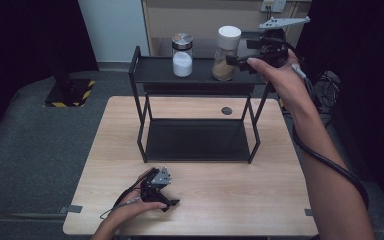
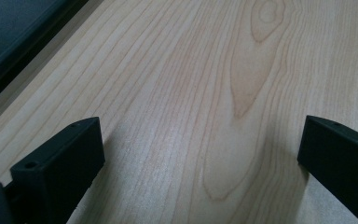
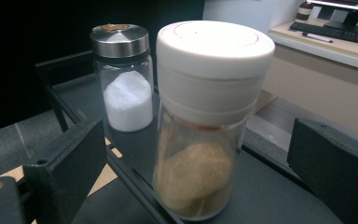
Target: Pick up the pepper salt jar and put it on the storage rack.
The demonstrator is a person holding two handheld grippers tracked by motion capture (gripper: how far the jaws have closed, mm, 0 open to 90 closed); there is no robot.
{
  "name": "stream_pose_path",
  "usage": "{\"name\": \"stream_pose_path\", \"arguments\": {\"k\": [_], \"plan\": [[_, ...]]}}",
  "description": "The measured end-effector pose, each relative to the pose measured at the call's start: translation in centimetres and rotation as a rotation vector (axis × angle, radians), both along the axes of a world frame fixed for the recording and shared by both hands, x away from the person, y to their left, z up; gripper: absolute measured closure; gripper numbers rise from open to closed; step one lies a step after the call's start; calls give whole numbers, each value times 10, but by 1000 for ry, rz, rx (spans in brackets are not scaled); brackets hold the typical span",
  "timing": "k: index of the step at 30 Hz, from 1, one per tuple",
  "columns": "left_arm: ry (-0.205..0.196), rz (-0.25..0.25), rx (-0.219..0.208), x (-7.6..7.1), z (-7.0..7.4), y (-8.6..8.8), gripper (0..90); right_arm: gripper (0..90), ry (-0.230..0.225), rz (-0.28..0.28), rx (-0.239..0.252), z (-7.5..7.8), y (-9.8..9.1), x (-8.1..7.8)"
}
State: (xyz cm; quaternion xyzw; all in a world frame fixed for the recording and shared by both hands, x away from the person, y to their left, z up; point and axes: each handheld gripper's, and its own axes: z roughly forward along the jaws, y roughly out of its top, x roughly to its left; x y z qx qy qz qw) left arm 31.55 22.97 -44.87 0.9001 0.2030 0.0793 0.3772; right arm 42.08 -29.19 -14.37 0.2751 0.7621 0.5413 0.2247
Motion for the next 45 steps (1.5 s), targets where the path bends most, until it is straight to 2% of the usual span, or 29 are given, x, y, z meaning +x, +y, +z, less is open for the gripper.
{"name": "stream_pose_path", "arguments": {"k": [9,13,18,24,31,45], "plan": [[1,1,0,0,0,0,0,49,-26,27,3,-20,-6,-30],[4,0,-2,0,0,0,0,40,-24,48,-10,-31,-6,-43],[3,1,-2,0,0,0,0,35,-9,70,1,-49,-8,-56],[4,0,-1,0,0,0,0,35,17,82,-8,-67,-8,-64],[-2,0,2,0,0,0,0,33,26,103,-5,-93,-9,-78],[-3,0,2,0,0,0,0,27,91,164,-13,-151,-14,-93]]}}
